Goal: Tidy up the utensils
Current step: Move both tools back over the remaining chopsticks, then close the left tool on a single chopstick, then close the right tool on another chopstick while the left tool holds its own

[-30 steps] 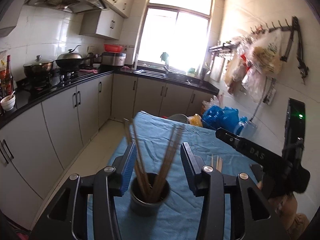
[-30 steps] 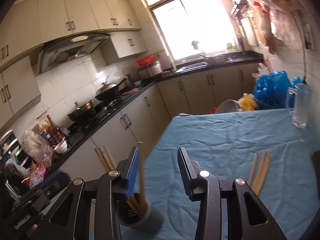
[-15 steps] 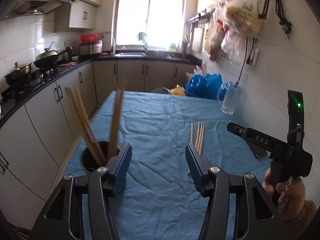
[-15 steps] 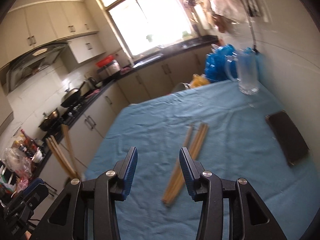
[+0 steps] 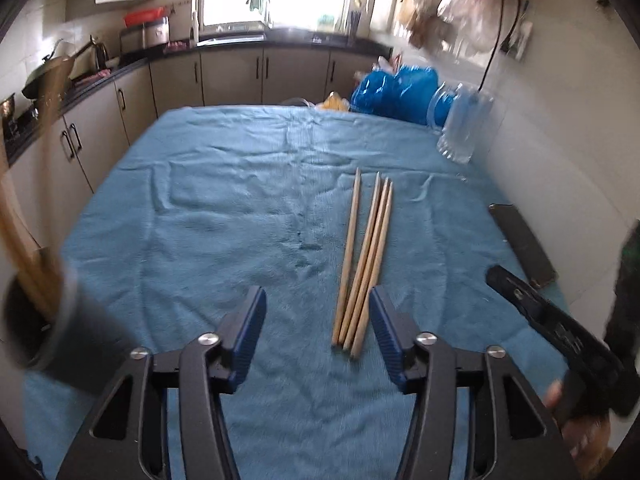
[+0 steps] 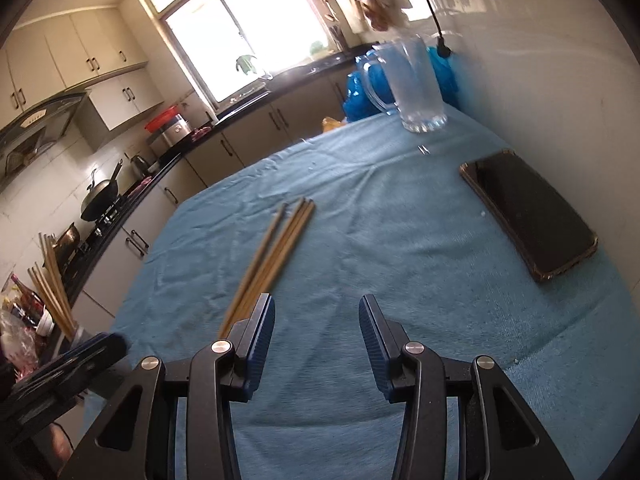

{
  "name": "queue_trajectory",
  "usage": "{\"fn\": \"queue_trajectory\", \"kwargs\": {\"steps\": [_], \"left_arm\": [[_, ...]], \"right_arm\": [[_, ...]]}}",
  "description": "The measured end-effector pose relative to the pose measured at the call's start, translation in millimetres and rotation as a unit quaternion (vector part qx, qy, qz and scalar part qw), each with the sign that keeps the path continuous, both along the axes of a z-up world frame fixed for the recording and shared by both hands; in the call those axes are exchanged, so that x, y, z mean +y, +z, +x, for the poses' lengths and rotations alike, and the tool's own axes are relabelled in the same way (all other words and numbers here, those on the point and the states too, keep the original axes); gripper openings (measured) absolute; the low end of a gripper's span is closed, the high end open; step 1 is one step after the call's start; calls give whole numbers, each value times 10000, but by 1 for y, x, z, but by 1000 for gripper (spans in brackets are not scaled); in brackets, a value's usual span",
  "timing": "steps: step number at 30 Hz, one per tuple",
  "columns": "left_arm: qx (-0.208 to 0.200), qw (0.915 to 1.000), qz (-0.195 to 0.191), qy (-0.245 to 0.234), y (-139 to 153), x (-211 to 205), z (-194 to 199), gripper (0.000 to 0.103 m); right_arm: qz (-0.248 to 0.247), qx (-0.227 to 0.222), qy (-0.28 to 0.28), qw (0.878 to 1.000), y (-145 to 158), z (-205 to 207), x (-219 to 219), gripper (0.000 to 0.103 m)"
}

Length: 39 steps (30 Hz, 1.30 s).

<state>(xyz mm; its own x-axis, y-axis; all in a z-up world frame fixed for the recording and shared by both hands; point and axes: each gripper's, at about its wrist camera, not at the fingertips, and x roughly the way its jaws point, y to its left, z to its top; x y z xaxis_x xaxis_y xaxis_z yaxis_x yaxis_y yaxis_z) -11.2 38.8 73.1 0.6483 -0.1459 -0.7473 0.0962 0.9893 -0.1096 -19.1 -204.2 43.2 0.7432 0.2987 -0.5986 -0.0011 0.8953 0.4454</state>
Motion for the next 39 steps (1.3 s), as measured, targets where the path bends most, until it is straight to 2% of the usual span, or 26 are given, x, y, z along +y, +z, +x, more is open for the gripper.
{"fn": "queue_trajectory", "kwargs": {"steps": [6, 10, 14, 17, 18, 23, 25, 26, 32, 36, 39], "left_arm": [[315, 9993, -154, -85, -26, -21, 57, 45], [395, 9992, 21, -98, -34, -38, 93, 45], [572, 9982, 156, -87, -45, -49, 120, 37], [748, 9966, 348, -90, -58, -55, 133, 26], [721, 9965, 413, -83, -60, -57, 135, 26], [613, 9955, 709, -115, -62, -67, 140, 25], [604, 9949, 801, -83, -61, -68, 139, 8], [633, 9944, 842, -28, -60, -67, 139, 7], [894, 9943, 443, 370, -57, -34, 115, 7], [1073, 9930, 153, 476, -56, -8, 78, 7], [1078, 9931, 56, 447, -55, 5, 46, 7]], "right_arm": [[234, -18, 97, 9997, -18, 7, -10, 48], [476, 17, 161, 9987, -26, 11, -13, 48], [736, 43, 213, 9971, -29, 13, -18, 48], [815, 17, 236, 9964, -29, 13, -19, 48], [829, 7, 241, 9963, -28, 13, -19, 48], [877, 8, 335, 9956, -29, 15, -17, 49], [839, 15, 353, 9958, -29, 15, -16, 49], [810, 22, 352, 9961, -29, 15, -15, 49], [735, 216, 332, 9965, -36, 18, -13, 49], [695, 348, 281, 9966, -38, 20, -12, 51], [407, 458, 425, 9972, -33, 25, 0, 51]]}}
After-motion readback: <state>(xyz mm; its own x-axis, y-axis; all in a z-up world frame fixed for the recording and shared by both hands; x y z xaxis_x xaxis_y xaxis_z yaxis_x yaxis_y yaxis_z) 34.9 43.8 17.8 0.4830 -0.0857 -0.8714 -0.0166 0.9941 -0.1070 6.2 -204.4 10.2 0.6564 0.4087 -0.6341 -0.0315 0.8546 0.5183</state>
